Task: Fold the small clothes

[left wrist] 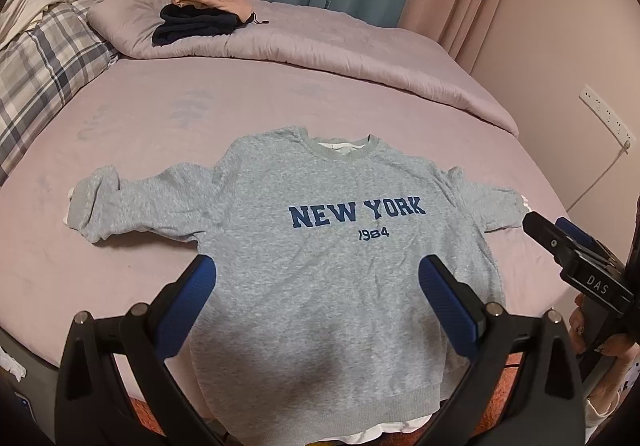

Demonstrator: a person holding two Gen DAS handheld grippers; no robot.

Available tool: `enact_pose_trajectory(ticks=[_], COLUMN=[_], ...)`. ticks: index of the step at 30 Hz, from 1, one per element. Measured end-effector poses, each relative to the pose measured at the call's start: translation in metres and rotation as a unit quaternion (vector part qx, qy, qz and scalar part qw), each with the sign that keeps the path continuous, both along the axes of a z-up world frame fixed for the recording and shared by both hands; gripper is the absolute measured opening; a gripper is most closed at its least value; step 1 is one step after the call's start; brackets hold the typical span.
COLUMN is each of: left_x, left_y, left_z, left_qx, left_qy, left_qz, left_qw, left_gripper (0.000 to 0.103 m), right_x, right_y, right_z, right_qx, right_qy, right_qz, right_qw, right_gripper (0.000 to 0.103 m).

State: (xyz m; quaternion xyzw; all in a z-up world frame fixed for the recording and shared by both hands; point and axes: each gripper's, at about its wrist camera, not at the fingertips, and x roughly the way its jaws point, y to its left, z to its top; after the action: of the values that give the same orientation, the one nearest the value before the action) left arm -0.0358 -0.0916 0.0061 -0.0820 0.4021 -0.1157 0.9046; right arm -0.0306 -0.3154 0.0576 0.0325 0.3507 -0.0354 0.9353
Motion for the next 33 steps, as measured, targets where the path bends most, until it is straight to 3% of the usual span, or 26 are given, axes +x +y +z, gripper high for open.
enact_pose_trajectory(ticks=[17,33], left_x=[0.001,0.012], left_y=[0.001,0.001], left_z=[0.003,-0.003], left_qx=[0.007,-0.001], left_qy=[-0.004,0.014], left_qz=[-0.001,0.001], left_qw=[1.0000,0.9999], left_gripper=[0.101,0.101], right_x=[0.000,0.003], right_y=[0.001,-0.017], right_z=[0.000,-0.002], right_qx=[0.002,0.037], right_qy=[0.001,0.005], right_qz=[0.004,-0.012], right_qw=[1.000,0.999], right_gripper=[0.102,0.102])
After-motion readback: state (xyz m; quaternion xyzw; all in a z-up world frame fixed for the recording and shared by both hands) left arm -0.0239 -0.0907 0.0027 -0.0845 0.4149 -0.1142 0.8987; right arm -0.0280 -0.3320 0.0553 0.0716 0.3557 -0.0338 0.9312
